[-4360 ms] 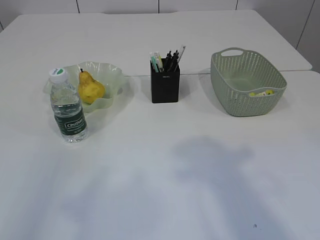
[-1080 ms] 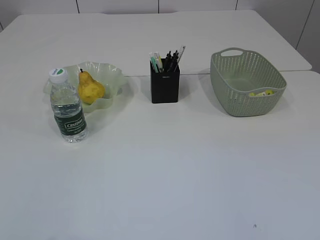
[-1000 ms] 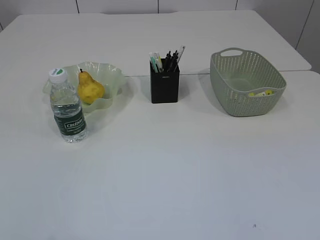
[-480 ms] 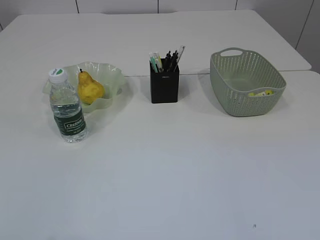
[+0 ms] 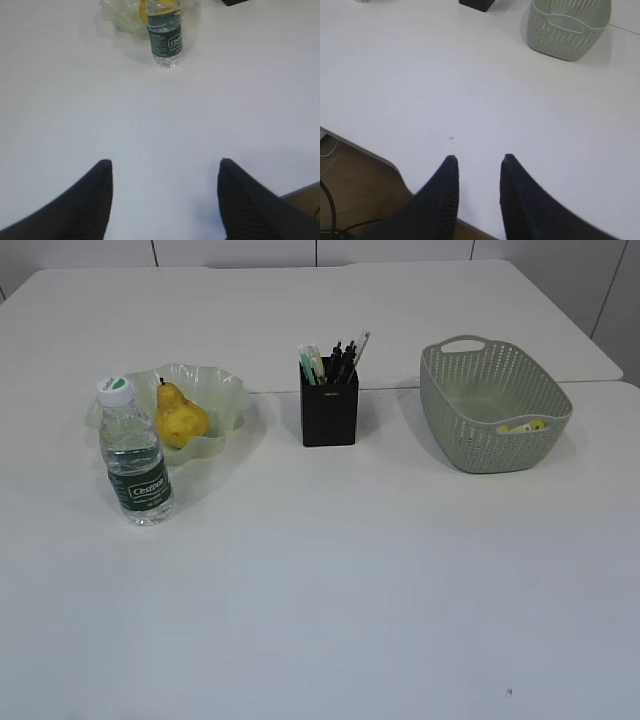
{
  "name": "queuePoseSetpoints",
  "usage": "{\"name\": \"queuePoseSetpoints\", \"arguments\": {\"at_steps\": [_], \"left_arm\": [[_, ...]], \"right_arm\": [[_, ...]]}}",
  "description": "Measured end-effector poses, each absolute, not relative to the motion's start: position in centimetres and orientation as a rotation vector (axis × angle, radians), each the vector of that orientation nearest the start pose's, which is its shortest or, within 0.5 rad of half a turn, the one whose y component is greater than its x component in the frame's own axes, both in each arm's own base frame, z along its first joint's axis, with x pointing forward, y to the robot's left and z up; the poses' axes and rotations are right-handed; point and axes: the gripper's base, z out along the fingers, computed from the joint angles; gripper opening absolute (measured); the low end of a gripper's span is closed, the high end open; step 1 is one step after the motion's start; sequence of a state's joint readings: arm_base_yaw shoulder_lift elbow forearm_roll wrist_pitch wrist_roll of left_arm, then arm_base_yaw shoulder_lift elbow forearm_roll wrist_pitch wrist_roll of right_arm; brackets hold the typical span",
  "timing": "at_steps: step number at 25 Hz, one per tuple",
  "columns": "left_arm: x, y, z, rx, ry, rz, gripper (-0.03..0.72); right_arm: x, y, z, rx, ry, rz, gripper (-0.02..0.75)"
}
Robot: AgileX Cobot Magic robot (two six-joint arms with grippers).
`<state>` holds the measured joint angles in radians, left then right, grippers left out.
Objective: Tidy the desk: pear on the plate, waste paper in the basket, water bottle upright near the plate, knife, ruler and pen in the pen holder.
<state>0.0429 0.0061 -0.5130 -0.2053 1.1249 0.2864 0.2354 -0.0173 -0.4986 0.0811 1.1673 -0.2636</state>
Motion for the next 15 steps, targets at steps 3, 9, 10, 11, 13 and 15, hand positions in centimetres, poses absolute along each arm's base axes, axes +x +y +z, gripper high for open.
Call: {"name": "queuePoseSetpoints", "arguments": {"at_steps": [3, 9, 10, 11, 13, 15], "left_arm": [[-0.85, -1.62, 27.69, 0.271, 2.07, -0.034, 0.466], [-0.85, -1.59, 27.68, 0.271, 2.07, -0.03, 0.466], [-0.85, -1.59, 27.68, 0.271, 2.07, -0.029, 0.466], [-0.85, -1.59, 27.68, 0.271, 2.07, -0.029, 0.466], [-0.85, -1.59, 27.68, 0.271, 2.07, -0.029, 0.466], [-0.85, -1.59, 27.68, 0.271, 2.07, -0.029, 0.466]], "right_arm": [[-1.35, 0.37, 26.85, -0.536, 2.065, 0.082, 0.244], [-1.35, 0.37, 26.85, -0.536, 2.065, 0.082, 0.244], [-1.35, 0.37, 26.85, -0.536, 2.065, 0.082, 0.244], [-1.35, 0.37, 26.85, -0.536, 2.065, 0.082, 0.244], [-1.35, 0.37, 26.85, -0.536, 2.065, 0.082, 0.244], [-1.35, 0.37, 26.85, -0.536, 2.065, 0.082, 0.244]]}}
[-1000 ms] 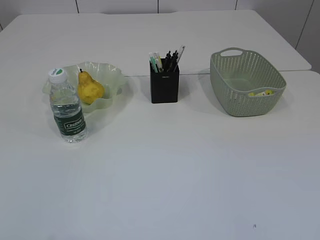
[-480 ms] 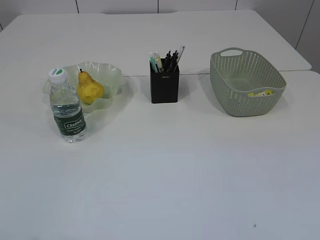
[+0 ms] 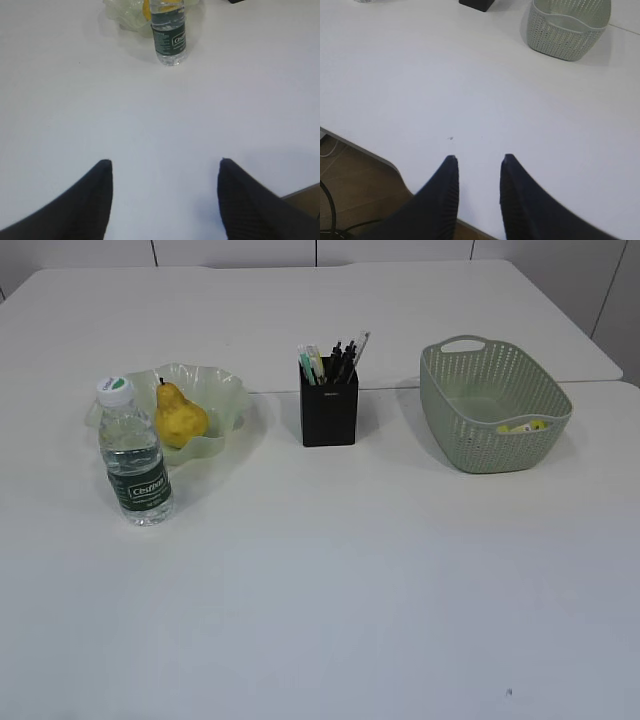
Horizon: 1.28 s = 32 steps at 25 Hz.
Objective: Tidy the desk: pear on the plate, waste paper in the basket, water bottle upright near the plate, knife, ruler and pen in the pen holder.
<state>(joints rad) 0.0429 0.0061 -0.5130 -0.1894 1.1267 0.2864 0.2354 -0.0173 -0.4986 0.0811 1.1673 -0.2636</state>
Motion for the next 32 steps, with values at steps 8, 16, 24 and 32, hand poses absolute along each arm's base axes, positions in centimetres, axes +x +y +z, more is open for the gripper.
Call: {"name": "queuePoseSetpoints", "arguments": {"at_steps": [8, 16, 24, 32], "left_arm": [[-0.84, -1.39, 27.66, 0.238, 2.078, -0.019, 0.466], [-0.77, -1.17, 27.6, 0.07, 2.092, -0.082, 0.466], [-0.75, -1.15, 27.63, 0.066, 2.088, -0.082, 0.466], [-0.74, -1.01, 27.63, 0.064, 2.088, -0.061, 0.466]], "right_arm": [[-1.33, 0.42, 26.85, -0.485, 2.077, 0.051, 0.244], [-1.32, 0.42, 26.87, -0.485, 2.075, 0.051, 0.244], [-1.31, 0.45, 26.9, -0.484, 2.071, 0.053, 0.244], [-1.29, 0.5, 26.82, -0.485, 2.073, 0.061, 0.244]]}}
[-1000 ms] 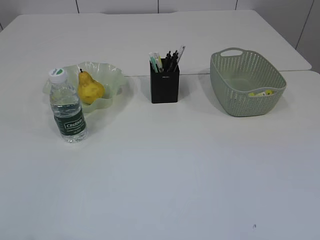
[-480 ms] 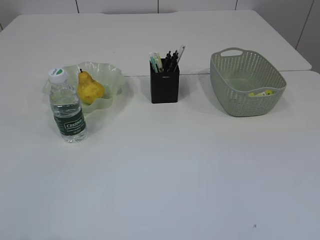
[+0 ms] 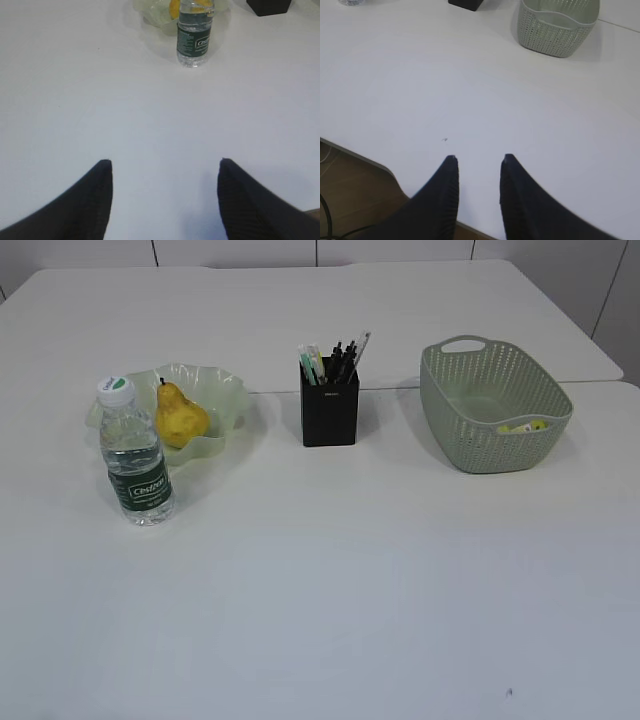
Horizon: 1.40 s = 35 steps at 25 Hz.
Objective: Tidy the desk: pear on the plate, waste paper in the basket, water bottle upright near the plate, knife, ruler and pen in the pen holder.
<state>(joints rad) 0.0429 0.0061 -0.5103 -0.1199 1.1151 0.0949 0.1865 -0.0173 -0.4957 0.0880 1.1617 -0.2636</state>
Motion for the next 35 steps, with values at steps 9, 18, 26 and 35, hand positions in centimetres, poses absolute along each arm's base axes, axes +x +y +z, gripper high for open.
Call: {"name": "queuePoseSetpoints", "arguments": {"at_steps": [9, 18, 26, 35], "left_arm": [[-0.74, -0.96, 27.63, 0.064, 2.088, -0.054, 0.466], [-0.74, -0.95, 27.62, 0.064, 2.088, -0.052, 0.466], [-0.74, -0.93, 27.62, 0.062, 2.089, -0.05, 0.466], [-0.75, -0.92, 27.62, 0.071, 2.088, -0.055, 0.466]], "right_arm": [[-1.22, 0.2, 26.8, -0.408, 2.092, 0.057, 0.26], [-1.12, -0.21, 26.75, -0.336, 2.108, 0.034, 0.261], [-1.13, -0.12, 26.75, -0.253, 2.119, -0.012, 0.261], [-1.13, 0.05, 26.75, -0.093, 2.133, -0.098, 0.261]]}}
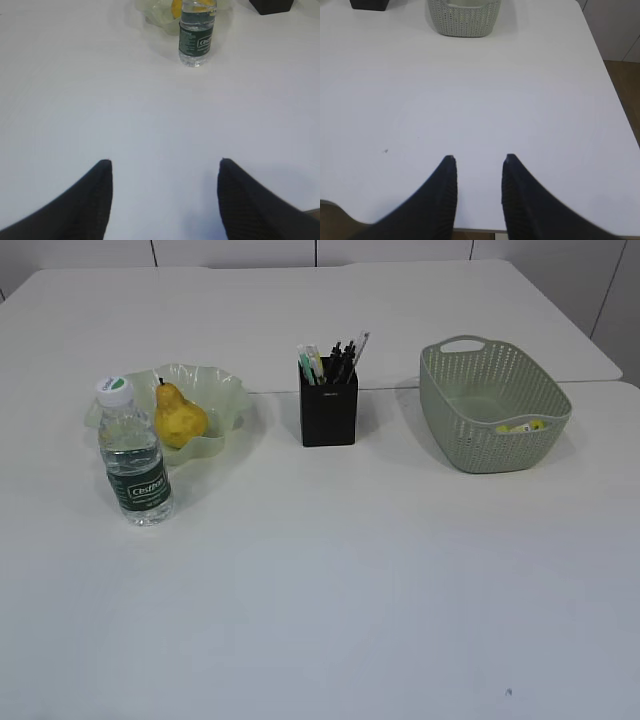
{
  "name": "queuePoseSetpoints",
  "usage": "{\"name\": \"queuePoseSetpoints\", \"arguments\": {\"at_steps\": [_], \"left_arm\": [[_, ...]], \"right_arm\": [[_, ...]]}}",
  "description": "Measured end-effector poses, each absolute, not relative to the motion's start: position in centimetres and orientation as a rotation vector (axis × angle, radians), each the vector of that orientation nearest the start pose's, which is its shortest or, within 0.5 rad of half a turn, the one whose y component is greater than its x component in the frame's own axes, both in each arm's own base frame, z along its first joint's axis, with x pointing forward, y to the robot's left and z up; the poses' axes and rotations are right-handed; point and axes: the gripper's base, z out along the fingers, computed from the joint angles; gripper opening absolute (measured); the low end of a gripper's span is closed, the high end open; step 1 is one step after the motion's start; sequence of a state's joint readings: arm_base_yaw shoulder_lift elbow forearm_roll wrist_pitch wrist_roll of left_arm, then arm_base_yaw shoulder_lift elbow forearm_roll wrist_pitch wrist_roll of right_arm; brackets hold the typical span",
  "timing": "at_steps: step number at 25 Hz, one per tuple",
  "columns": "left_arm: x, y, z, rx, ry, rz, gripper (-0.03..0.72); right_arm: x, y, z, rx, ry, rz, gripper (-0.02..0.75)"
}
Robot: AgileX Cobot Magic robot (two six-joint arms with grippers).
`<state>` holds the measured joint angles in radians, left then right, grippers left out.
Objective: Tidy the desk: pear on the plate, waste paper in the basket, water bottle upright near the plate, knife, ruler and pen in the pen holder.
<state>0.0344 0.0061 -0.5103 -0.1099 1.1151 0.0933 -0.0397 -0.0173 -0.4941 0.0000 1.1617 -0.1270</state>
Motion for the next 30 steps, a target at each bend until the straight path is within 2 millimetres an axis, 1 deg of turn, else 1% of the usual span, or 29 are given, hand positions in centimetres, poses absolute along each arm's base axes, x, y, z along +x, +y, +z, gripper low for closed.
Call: {"name": "queuePoseSetpoints", "arguments": {"at_steps": [7, 16, 30], "left_arm": [[-0.75, -0.91, 27.62, 0.075, 2.089, -0.056, 0.466], [-0.7, -0.94, 27.62, 0.016, 2.089, -0.021, 0.466], [-0.7, -0.94, 27.62, 0.016, 2.089, -0.021, 0.466]], "right_arm": [[-1.13, 0.05, 26.75, -0.093, 2.133, -0.098, 0.261], [-1.13, 0.2, 26.75, -0.093, 2.133, -0.074, 0.261], [-1.12, 0.2, 26.77, -0.086, 2.131, -0.071, 0.261]]}}
